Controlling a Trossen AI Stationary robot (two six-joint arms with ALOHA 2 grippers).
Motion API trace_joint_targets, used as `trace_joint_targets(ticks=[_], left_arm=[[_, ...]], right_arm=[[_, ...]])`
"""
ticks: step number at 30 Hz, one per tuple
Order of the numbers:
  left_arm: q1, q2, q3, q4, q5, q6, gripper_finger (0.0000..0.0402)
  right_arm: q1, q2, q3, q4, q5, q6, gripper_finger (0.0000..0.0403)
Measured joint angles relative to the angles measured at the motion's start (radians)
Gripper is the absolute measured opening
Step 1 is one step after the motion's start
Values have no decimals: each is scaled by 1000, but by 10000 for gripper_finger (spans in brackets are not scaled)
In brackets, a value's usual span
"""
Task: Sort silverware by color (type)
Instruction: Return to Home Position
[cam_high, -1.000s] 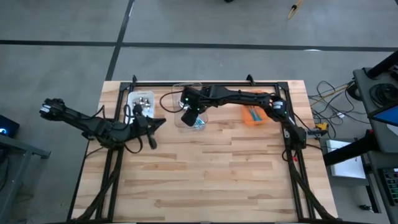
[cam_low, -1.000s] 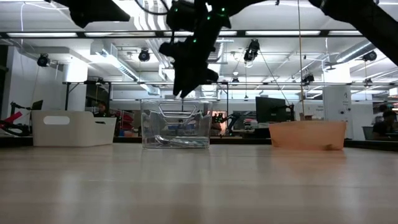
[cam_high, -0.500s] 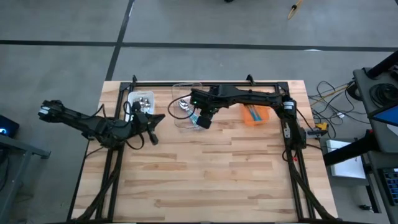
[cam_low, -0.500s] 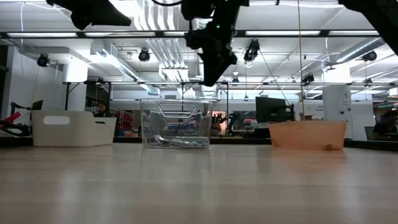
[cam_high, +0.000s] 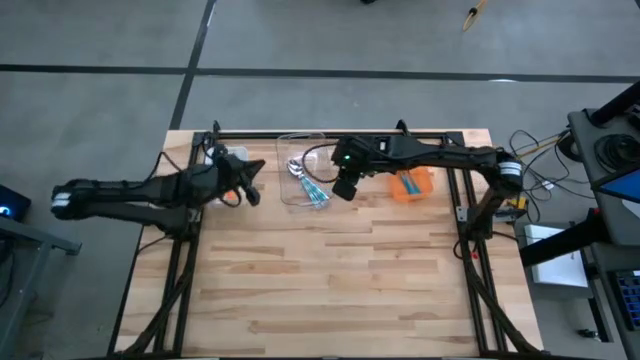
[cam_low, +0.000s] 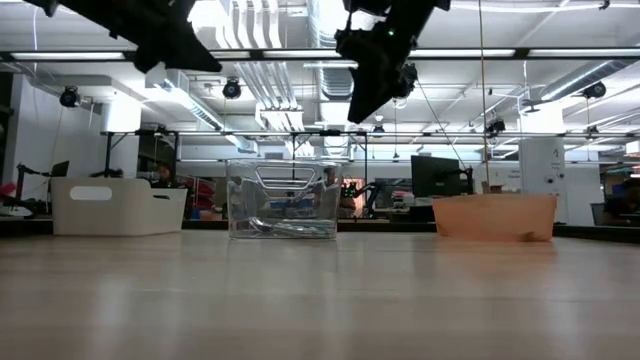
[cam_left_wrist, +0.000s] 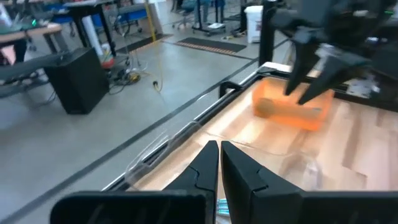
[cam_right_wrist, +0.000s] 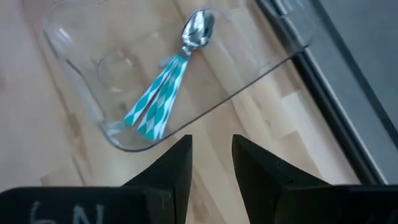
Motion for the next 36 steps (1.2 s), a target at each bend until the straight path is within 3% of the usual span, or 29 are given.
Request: trace_joint_targets(ticks=[5,11,16,23,36], left_arm=[[173,1,11,-56,113,-37,1],[330,33,83,-258,129,-161,1],[370,59,144,-511,127,-327,1],[377,129,144,-698,126,-518,1],[565,318,141,-745,184,-535,0]], right_arm=[[-56,-69,-107,102,-1,-58,105],[-154,-90,-170,213,-2,-137,105],[-221,-88,-201,294,-3,-183,105],[-277,-87,-221,344,-5,-198,105],[-293,-86,-247,368,-6,-266,105]])
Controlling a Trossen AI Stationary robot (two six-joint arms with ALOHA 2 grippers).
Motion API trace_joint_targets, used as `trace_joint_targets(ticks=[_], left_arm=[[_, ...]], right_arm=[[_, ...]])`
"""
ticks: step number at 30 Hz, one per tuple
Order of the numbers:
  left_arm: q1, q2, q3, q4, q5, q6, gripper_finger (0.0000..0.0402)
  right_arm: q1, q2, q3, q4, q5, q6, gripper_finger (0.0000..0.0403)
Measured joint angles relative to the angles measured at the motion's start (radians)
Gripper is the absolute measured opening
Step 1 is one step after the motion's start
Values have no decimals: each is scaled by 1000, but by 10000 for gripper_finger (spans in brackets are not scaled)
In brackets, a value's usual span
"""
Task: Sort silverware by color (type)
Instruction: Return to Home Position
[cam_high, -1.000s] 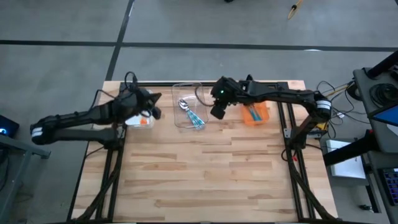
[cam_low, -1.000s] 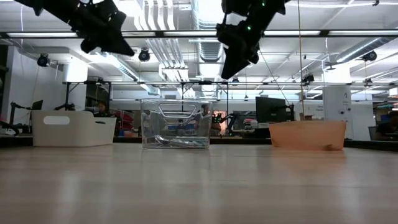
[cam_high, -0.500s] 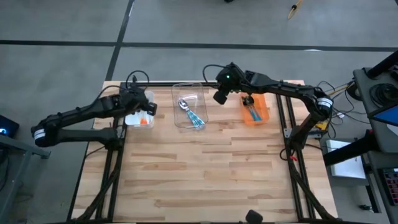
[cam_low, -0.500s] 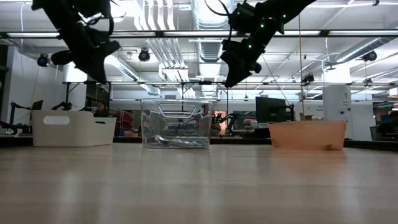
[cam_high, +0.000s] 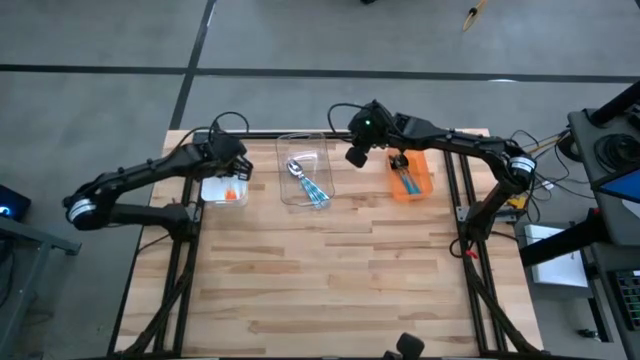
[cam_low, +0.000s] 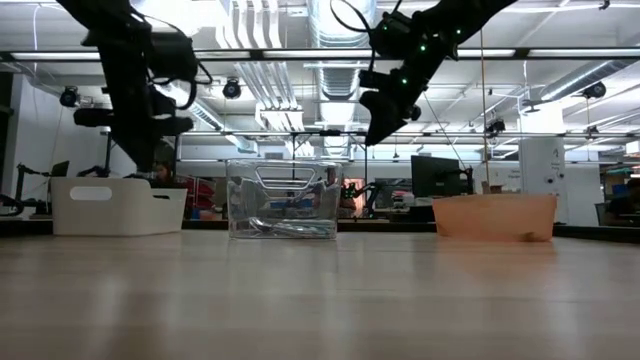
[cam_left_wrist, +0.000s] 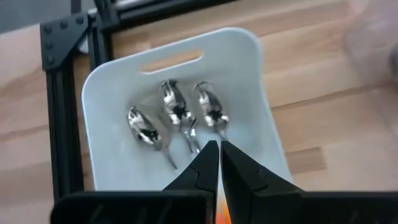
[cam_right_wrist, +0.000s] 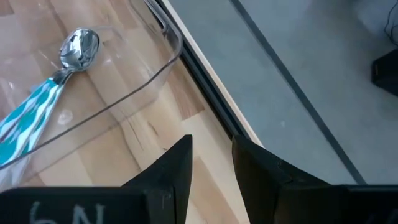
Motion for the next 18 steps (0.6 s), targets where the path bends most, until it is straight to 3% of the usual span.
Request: trace_joint_targets(ticks=[18], left_arm=[[76,199,0,18,28,2,0]], right_arm=[[-60,0,-1,-1,3,-24,105]])
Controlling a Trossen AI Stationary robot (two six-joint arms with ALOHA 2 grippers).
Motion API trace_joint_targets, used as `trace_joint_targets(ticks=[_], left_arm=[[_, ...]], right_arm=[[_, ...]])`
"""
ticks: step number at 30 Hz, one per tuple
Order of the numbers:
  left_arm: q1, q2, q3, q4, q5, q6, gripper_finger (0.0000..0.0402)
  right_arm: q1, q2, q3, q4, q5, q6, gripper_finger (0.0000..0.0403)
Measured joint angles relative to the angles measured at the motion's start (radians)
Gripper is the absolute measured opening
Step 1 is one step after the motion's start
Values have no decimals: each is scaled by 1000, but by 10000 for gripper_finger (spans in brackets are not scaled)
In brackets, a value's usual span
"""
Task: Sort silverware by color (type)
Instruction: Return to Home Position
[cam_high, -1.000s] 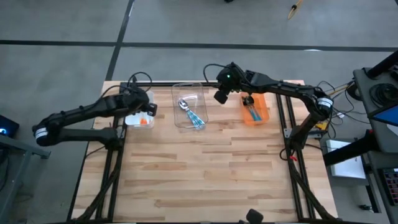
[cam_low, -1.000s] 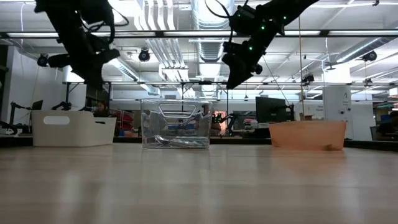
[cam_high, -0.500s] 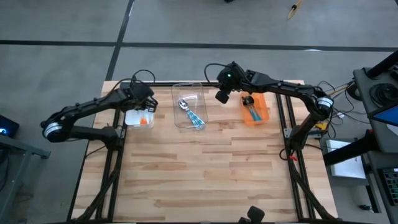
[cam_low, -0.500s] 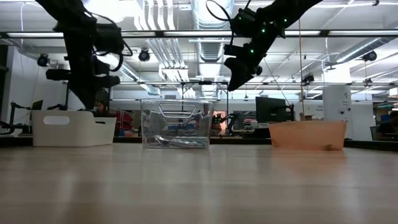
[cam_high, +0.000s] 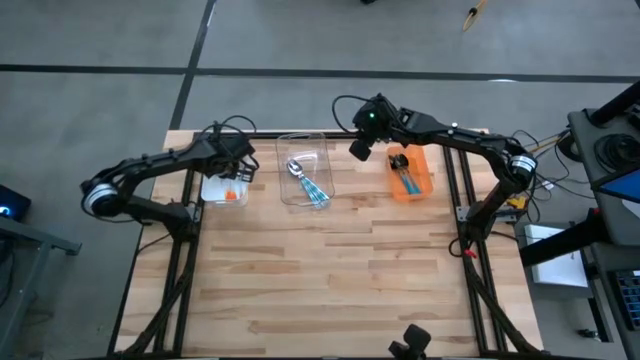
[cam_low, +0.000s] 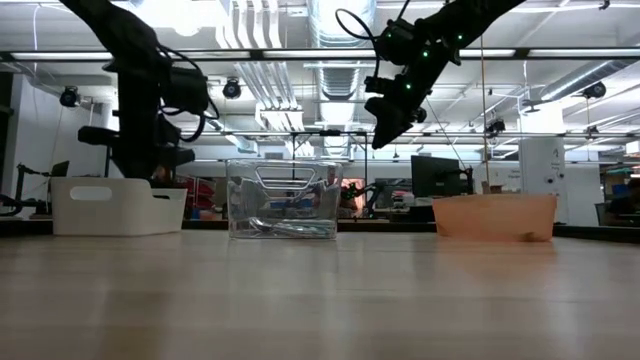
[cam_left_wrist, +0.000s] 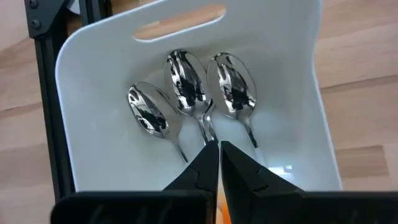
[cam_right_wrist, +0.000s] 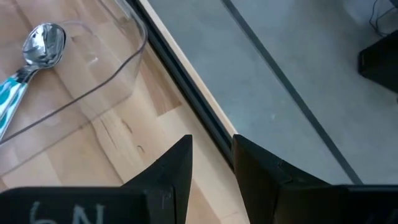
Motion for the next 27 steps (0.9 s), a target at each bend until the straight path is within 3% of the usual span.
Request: trace_joint_targets(ticks=[5,12,17,23,27], left_arm=[[0,11,0,9,-26,5,0],[-1,-44,0,19,-62,65,0],[-1,-85,0,25,-64,99,0],[-2,-133,0,32,-106,127,0],[-2,-171,0,37,-125,132,0]], right_arm=[[-2,0,0,-32,-3,63,105],[-46,-2,-4,-287,-20,290,100],[-83,-2,-56,-397,-59,397,67],[-151,-2,-156,-403,-60,462,15],[-190,-3,-214,-394,-62,495,9]])
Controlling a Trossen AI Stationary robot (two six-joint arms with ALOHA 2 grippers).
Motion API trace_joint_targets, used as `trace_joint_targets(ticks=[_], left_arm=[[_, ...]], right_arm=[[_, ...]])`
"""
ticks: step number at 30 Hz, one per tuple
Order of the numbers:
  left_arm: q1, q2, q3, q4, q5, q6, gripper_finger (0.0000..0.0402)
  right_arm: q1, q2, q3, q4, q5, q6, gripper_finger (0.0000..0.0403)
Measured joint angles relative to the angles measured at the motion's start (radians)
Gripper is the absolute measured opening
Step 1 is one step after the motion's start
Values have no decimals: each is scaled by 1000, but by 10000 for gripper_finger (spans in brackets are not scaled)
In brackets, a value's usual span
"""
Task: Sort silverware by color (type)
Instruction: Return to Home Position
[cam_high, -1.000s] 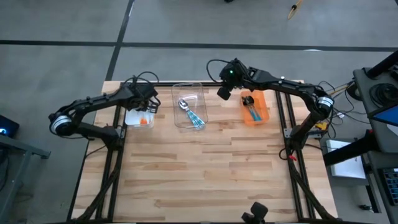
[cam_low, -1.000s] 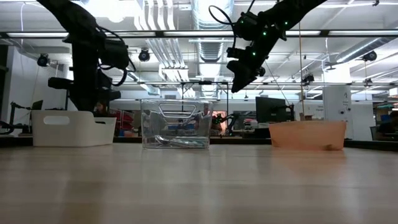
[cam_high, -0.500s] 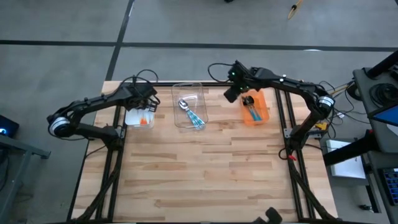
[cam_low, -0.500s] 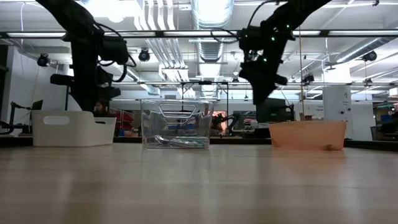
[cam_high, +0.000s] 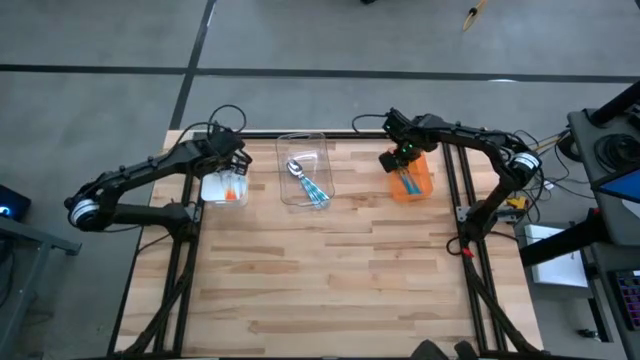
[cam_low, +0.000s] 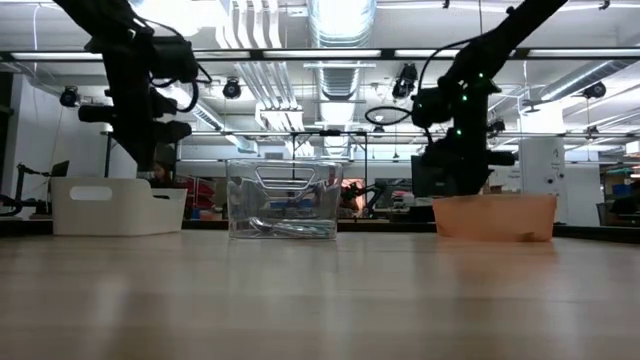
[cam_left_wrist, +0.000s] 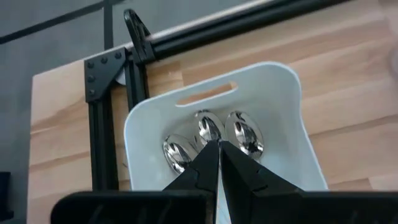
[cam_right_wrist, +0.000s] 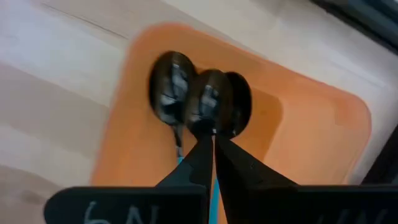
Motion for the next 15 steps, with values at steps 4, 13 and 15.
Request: trace_joint_targets(ticks=[4,13,15], left_arm=[[0,-35,0,6,-19,0,0],[0,-75,0,39,-42,0,0],[0,-77,0,46,-42,0,0]], right_arm=[[-13,0,-51,58,9,5,9],[-11,1,-124,169,62,28,9],[-11,2,-141,187,64,29,9]])
